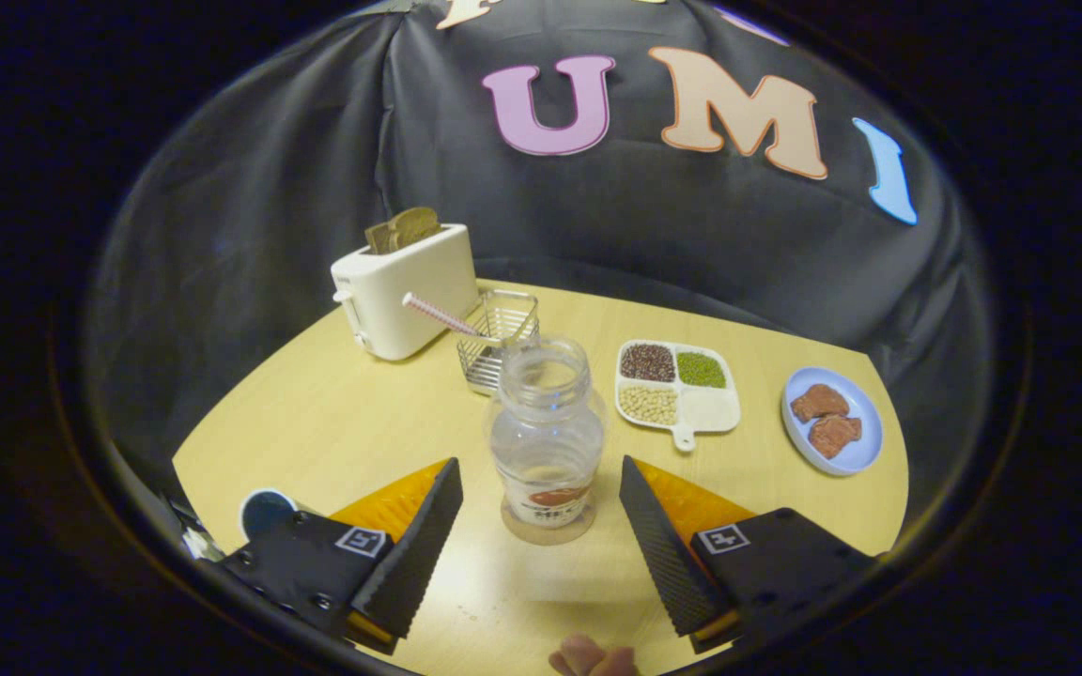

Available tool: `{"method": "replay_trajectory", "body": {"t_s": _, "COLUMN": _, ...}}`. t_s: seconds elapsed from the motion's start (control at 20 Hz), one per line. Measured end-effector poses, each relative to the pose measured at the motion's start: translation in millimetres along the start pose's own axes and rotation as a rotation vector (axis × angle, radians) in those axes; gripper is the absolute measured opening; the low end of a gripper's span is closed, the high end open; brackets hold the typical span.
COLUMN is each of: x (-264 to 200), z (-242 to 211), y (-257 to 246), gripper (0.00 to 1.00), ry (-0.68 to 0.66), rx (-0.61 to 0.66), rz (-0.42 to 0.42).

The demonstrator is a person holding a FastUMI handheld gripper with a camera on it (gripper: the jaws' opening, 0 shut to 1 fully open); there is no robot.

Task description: Take the bottle from table, then pour the juice into the cup, finally place the bottle on the coaster

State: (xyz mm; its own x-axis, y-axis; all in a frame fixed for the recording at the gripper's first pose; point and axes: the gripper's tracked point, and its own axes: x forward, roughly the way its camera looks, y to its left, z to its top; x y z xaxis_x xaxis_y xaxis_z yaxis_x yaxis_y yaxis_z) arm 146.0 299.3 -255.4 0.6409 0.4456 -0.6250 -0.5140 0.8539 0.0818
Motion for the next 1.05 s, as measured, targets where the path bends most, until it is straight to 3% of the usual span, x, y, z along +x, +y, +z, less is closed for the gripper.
{"method": "replay_trajectory", "body": {"t_s": 0.3, "x": -67, "z": 42, "y": -2, "gripper": 1.0, "ry": -0.085, "rx": -0.016, "rz": -0.06}}
{"method": "replay_trajectory", "body": {"t_s": 1.05, "x": -258, "z": 206, "y": -48, "gripper": 1.0, "ry": -0.447, "rx": 0.034, "rz": -0.19}}
